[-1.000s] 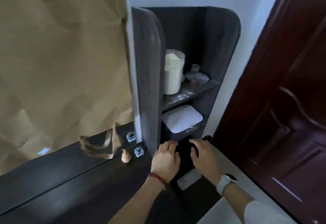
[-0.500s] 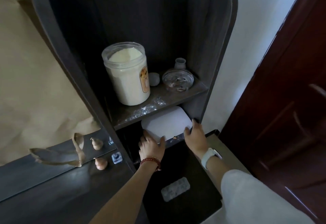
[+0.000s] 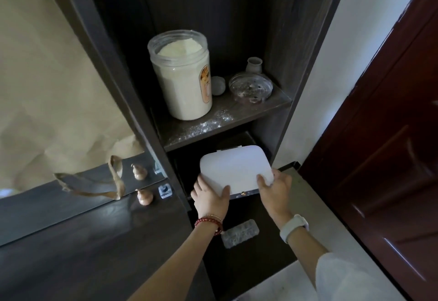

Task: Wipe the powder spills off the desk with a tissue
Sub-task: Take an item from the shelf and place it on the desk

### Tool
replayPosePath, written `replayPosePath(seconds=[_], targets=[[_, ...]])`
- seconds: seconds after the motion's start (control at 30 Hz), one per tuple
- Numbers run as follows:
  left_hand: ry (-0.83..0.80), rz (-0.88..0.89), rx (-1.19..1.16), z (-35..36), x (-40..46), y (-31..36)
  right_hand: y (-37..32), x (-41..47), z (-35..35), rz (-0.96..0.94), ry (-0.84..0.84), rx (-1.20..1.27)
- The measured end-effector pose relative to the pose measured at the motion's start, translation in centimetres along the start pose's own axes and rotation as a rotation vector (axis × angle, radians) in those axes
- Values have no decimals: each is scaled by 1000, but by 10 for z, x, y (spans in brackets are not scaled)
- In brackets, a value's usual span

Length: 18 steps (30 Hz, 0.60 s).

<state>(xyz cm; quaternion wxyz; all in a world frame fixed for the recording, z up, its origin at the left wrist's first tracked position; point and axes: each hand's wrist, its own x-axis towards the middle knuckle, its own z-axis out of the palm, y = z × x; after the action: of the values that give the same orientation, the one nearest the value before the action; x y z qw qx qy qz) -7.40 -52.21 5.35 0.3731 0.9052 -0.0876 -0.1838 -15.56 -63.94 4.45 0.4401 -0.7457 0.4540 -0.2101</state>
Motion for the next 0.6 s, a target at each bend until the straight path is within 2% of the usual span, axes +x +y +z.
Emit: replayPosePath(seconds=[0.13, 0.33, 0.6], targets=[[-40, 64, -36, -6, -35, -30, 20, -38, -1, 9, 61, 12], [-36, 99, -56, -35, -69, -90, 37, -113, 28, 78, 36, 59], [-64, 50, -68, -142, -68, -217, -4, -230, 141, 76, -12, -39]])
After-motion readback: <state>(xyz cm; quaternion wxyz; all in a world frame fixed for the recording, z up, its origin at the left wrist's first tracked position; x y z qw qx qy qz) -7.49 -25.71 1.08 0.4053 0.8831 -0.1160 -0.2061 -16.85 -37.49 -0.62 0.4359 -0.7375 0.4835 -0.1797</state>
